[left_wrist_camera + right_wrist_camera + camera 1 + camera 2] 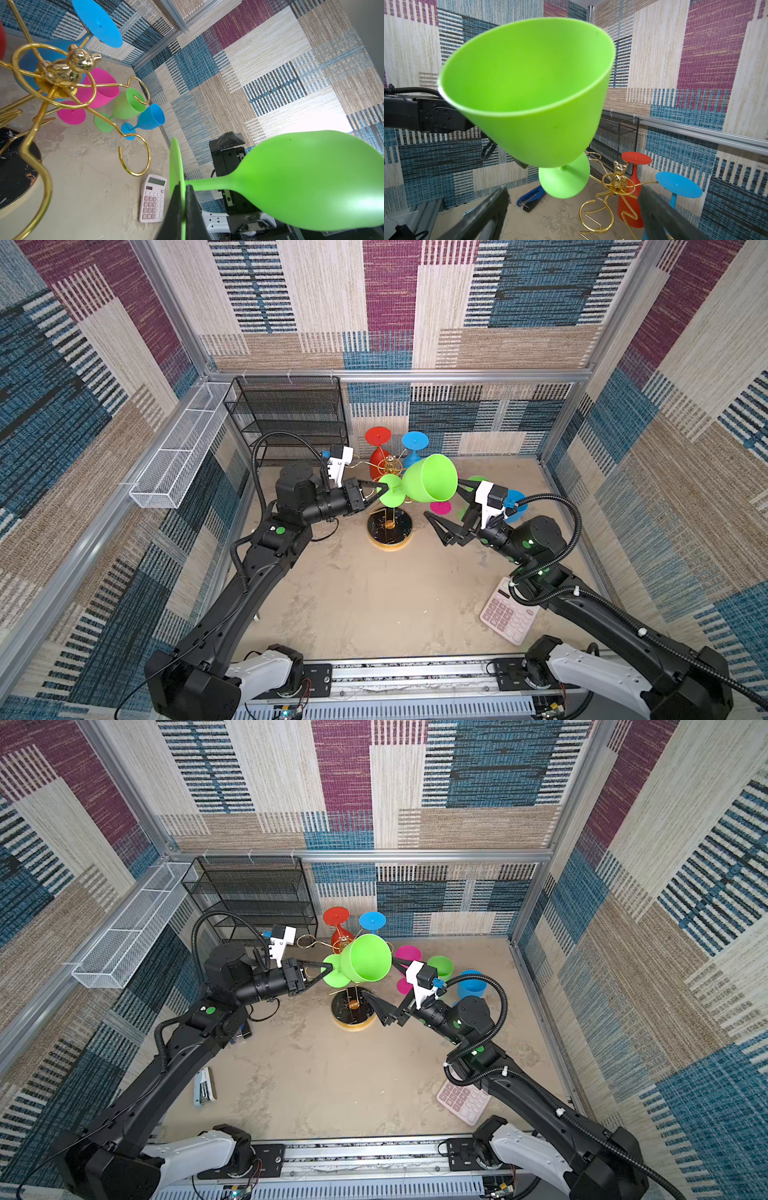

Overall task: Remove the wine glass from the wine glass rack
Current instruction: 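Open the left gripper off the foot and withdraw while right holds the glass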

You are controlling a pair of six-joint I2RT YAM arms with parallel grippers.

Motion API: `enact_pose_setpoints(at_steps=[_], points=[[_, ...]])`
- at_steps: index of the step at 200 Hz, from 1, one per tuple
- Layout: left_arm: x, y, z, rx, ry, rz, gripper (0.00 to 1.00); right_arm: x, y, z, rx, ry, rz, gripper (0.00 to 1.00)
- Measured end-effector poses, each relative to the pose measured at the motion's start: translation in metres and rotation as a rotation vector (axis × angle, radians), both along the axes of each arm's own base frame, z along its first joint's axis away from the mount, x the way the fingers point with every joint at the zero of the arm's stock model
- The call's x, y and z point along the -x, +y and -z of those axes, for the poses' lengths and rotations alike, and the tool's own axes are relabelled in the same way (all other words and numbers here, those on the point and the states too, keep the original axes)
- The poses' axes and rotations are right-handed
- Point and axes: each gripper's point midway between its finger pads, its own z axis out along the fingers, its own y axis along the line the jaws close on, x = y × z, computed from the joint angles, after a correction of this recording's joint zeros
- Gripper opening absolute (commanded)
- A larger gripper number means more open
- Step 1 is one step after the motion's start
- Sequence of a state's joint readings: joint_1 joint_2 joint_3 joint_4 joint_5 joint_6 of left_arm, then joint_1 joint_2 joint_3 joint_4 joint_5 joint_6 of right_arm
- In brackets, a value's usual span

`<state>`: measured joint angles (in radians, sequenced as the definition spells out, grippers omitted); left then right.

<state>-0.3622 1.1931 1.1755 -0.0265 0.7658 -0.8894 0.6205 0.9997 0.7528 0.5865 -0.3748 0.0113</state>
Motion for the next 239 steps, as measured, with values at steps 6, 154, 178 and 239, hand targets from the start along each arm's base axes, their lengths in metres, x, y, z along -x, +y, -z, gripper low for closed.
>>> enact_pose_setpoints(at_steps=[6, 154, 178, 239], points=[[0.0, -0.001, 0.0, 0.005, 0.001, 0.004, 0.0, 0.0, 0.002, -0.003, -0.009, -0.012, -0.007, 0.99], [-0.006, -0.009, 0.024, 0.009, 0.073, 0.048, 0.0, -0.004, 0.036, -0.034, -0.082, -0.058, -0.071, 0.98], [-0.006, -0.009, 0.027, 0.007, 0.078, 0.049, 0.0, -0.004, 0.037, -0.035, -0.083, -0.057, -0.072, 0.92], [-0.004, -0.01, 0.028, 0.006, 0.082, 0.056, 0.08, -0.006, 0.033, -0.036, -0.088, -0.039, -0.039, 0.77]])
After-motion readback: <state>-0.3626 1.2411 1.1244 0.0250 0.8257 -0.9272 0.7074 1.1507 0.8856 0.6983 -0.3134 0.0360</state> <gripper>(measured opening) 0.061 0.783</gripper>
